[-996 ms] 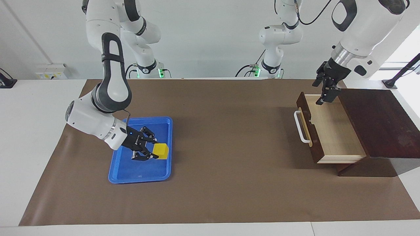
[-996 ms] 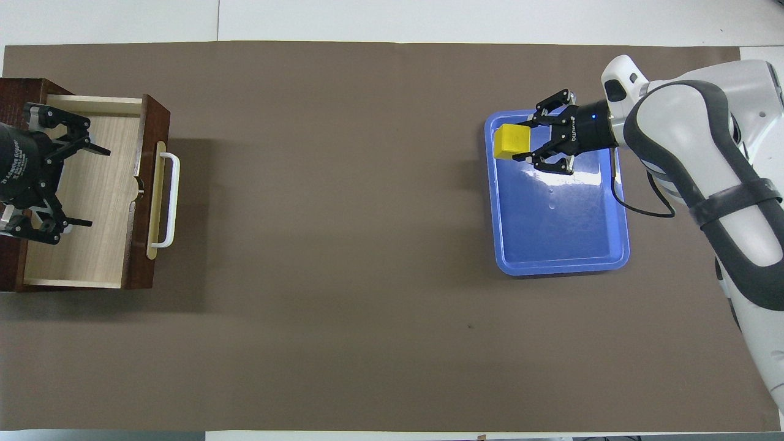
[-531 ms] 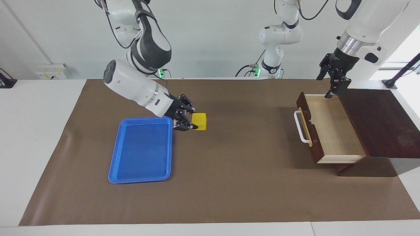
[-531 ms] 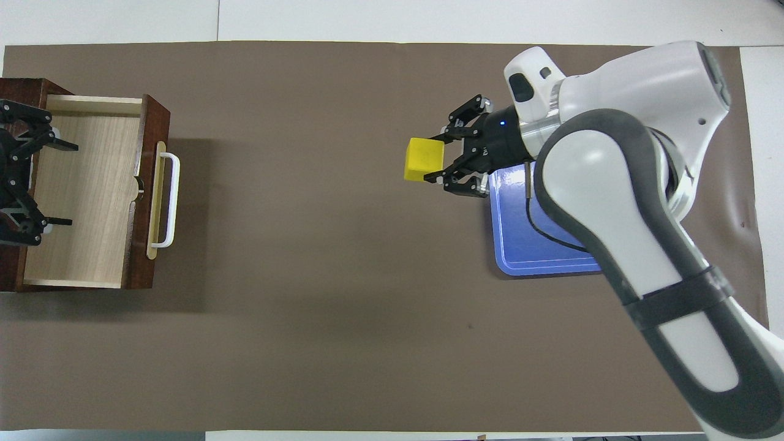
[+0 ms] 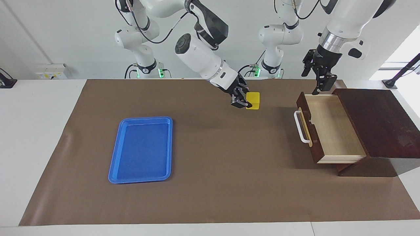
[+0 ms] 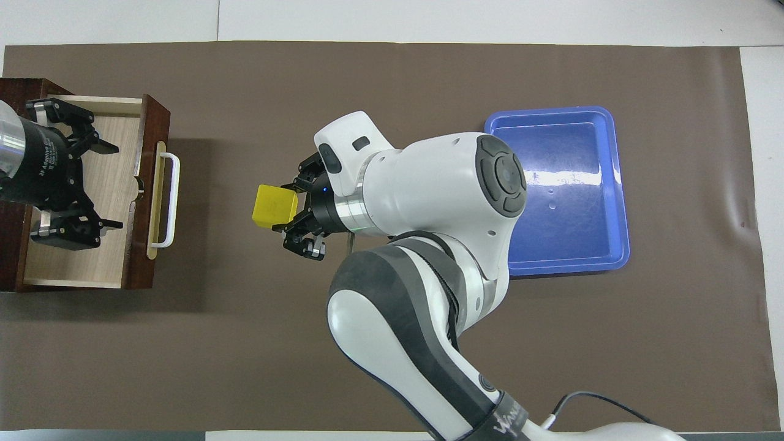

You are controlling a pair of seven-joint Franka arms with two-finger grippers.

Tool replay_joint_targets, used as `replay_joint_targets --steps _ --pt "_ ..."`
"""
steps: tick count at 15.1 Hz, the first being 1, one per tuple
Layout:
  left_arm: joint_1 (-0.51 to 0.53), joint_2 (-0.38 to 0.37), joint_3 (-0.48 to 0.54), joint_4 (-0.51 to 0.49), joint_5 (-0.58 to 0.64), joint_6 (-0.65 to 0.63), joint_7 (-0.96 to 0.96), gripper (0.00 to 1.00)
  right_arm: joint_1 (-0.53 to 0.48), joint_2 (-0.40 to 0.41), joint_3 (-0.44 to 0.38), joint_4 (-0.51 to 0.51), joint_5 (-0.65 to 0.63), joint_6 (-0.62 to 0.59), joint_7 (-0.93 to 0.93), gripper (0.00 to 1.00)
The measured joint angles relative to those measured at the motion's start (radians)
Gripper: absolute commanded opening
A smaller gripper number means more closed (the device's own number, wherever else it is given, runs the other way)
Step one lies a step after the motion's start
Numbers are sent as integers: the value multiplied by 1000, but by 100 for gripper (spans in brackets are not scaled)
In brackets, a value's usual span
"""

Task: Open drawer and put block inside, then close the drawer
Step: 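Carry the yellow block toward the left gripper with the right gripper, then grasp the yellow block with the left gripper from the right gripper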

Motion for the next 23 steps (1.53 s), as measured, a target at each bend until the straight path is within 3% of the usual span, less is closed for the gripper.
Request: replay_joint_targets --steps 7,14,23 --pt "-71 6 -2 -88 8 33 -159 100 12 7 -1 3 -96 -1 0 0" --pt "-173 1 -11 -226 29 230 -133 100 38 16 -1 3 -156 -1 0 0" --pt "-242 -18 -15 -276 29 247 -182 100 38 18 -2 4 -156 -1 0 0"
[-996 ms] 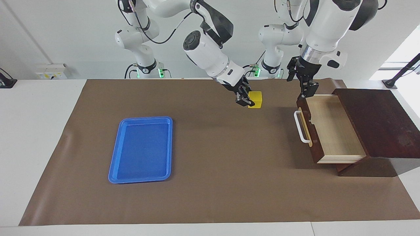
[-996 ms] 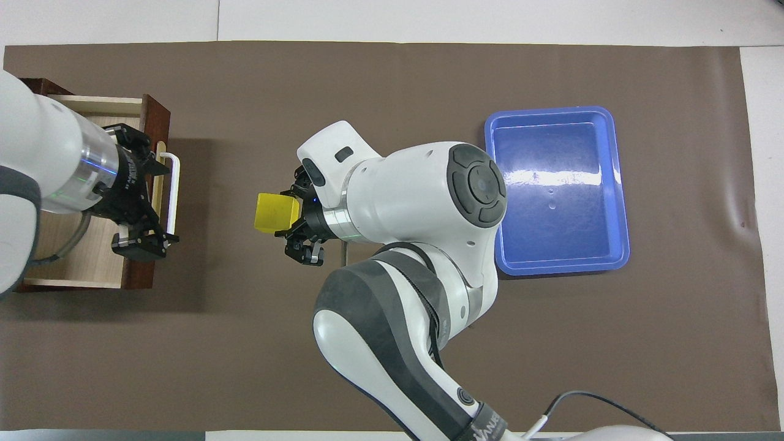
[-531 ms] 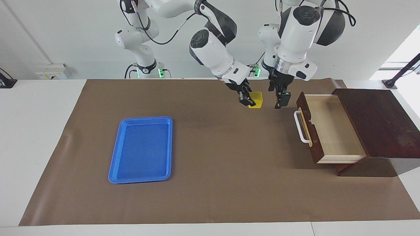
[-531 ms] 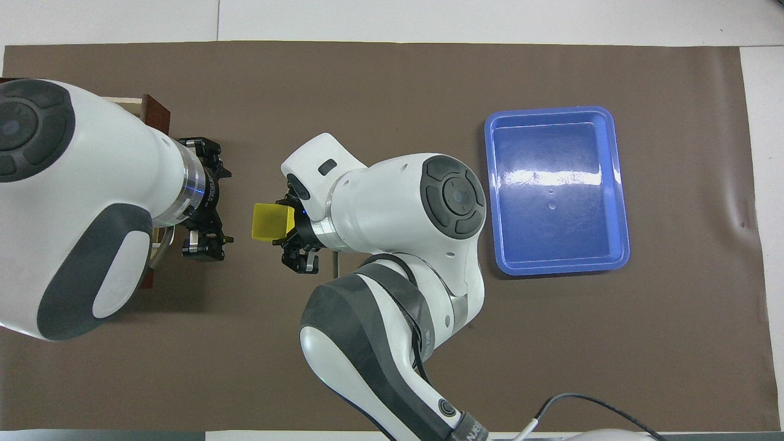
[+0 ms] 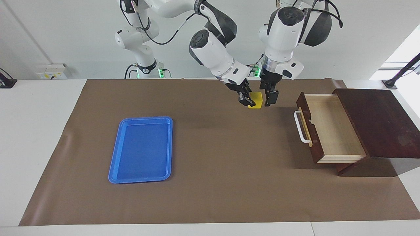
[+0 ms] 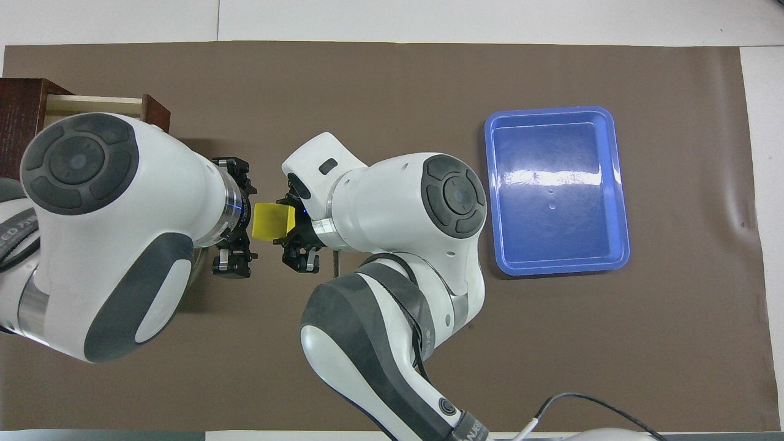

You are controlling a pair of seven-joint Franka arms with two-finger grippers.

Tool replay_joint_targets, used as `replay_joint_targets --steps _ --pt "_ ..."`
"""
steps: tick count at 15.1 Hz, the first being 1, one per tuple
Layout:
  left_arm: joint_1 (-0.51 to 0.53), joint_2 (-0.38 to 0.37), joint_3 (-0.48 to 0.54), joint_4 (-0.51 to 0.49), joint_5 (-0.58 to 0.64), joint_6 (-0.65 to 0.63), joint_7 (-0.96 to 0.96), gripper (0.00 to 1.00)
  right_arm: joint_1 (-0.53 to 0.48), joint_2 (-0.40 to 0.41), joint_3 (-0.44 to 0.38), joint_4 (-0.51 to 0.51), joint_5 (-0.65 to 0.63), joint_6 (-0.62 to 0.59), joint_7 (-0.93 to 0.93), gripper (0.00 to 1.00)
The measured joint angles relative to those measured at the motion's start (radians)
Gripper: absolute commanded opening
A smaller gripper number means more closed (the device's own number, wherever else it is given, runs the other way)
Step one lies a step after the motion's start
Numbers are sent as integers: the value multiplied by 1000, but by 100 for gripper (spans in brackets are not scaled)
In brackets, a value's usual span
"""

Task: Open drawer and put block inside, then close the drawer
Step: 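Grasp the yellow block with the left gripper from the right gripper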

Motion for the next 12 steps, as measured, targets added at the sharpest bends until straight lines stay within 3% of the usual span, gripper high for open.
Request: replay_joint_targets --steps 7,9,10,11,12 --pt "-15 0 0 -24 0 23 -27 100 0 1 -1 0 0 0 0 0" --pt "-18 0 0 -29 0 38 -43 81 0 1 -2 0 0 0 0 0" --pt "-18 0 0 -30 0 41 -50 61 0 2 -2 1 0 0 0 0" --pt "-18 0 0 -31 0 45 -57 26 0 2 -2 1 0 0 0 0" --pt "-18 0 0 -31 0 51 -63 1 0 2 -2 1 0 0 0 0"
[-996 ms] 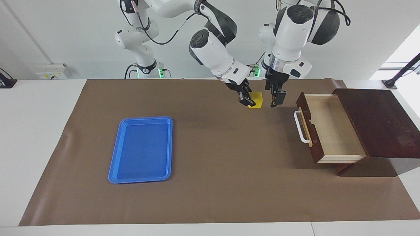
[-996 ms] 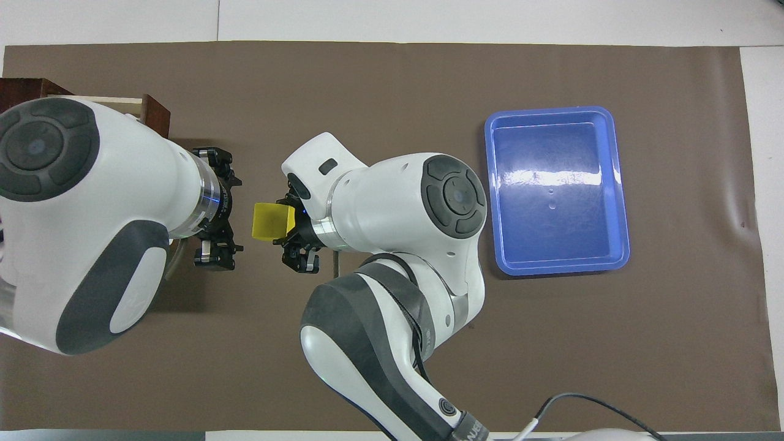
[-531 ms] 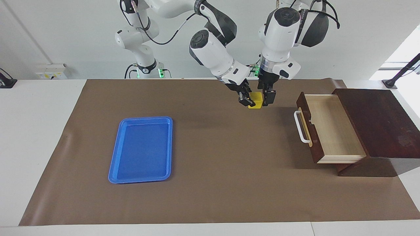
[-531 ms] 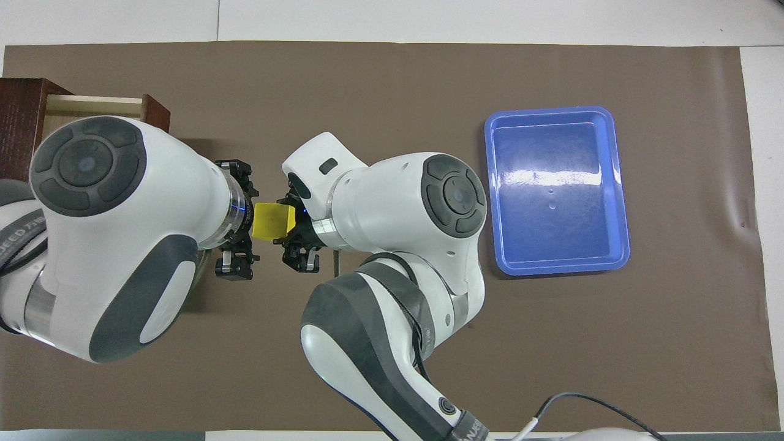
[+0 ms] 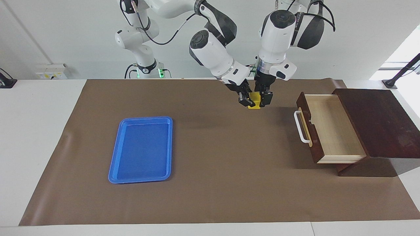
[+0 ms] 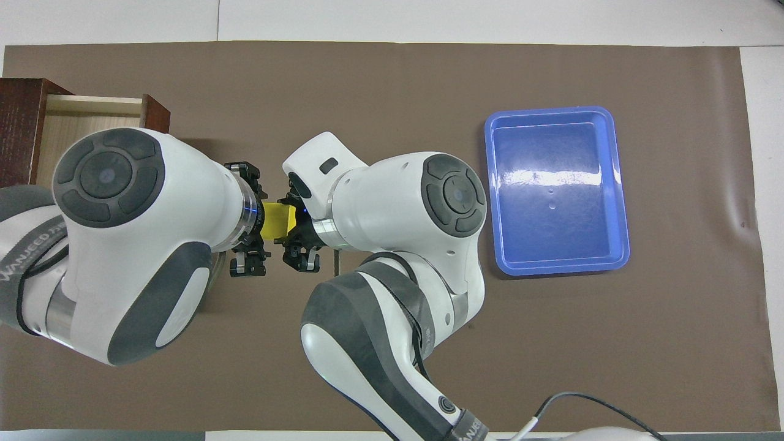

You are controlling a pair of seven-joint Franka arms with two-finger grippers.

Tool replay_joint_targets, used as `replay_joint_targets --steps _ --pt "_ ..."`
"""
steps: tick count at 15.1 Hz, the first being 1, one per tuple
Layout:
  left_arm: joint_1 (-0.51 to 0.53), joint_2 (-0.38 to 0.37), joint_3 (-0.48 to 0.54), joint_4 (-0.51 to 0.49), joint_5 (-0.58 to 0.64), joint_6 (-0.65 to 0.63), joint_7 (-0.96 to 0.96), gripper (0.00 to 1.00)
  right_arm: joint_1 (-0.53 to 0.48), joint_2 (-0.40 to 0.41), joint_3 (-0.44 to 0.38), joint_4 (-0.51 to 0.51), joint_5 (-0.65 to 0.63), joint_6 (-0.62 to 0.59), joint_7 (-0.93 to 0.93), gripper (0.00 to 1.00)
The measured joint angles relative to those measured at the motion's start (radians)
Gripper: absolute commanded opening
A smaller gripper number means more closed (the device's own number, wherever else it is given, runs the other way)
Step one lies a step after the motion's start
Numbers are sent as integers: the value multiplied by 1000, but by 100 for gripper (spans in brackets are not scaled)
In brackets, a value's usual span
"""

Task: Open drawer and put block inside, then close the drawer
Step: 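Grasp the yellow block with the left gripper from the right gripper, then lower the block into the drawer with the left gripper while the right gripper withdraws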

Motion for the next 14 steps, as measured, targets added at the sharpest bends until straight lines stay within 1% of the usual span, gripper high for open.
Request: replay_joint_targets --steps 7,8,9,10,14 --pt "0 0 3 -1 2 14 -1 0 0 1 0 1 -3 -5 -8 0" --pt "0 0 3 -1 2 14 -1 0 0 1 0 1 -3 -5 -8 8" --pt "0 0 3 -1 2 14 -1 0 0 1 0 1 -3 -5 -7 89" --pt "0 0 3 -1 2 14 -1 0 0 1 0 1 -4 -5 -2 100" --pt "1 0 6 3 2 18 -9 0 1 1 0 25 -4 -4 92 100"
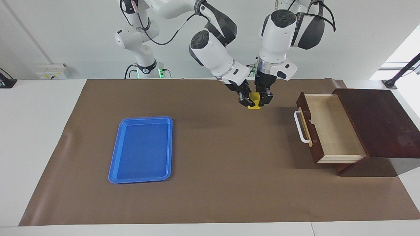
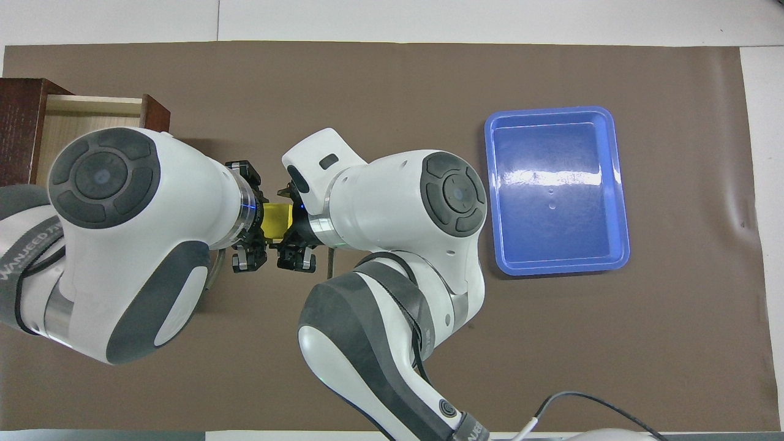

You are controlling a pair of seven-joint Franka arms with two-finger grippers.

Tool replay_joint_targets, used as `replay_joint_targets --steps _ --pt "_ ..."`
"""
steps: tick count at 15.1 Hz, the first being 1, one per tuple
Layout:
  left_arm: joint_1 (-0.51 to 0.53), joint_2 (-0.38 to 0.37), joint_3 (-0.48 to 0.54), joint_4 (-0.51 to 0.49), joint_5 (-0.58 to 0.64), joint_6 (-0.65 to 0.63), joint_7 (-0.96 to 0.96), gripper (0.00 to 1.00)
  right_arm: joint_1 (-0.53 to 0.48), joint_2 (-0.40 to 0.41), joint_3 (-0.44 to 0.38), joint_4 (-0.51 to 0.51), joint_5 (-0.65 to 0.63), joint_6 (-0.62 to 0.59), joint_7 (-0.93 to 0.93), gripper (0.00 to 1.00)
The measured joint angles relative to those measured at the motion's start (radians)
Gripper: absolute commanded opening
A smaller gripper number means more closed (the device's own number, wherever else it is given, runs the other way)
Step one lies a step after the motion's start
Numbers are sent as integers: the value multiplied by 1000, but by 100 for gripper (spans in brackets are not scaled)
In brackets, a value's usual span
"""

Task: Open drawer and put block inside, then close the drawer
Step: 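Lower the block into the drawer with the left gripper while the right gripper withdraws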

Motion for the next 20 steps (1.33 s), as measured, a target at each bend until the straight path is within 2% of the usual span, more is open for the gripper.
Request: replay_joint_targets --steps 3,7,12,15,20 --pt "42 -12 18 33 1 -29 14 0 -3 0 -3 5 0 -2 13 100" --pt "215 -34 31 96 2 -137 185 0 -31 0 -15 12 0 -22 22 100" --pt "482 -35 38 125 2 -121 399 0 -194 -28 -26 28 0 -150 23 100" --pt "558 -32 38 90 2 -49 443 0 -318 -53 -30 30 -1 -237 23 100" --pt "560 -30 27 -48 2 85 526 0 -462 -72 -38 30 -104 -282 23 100"
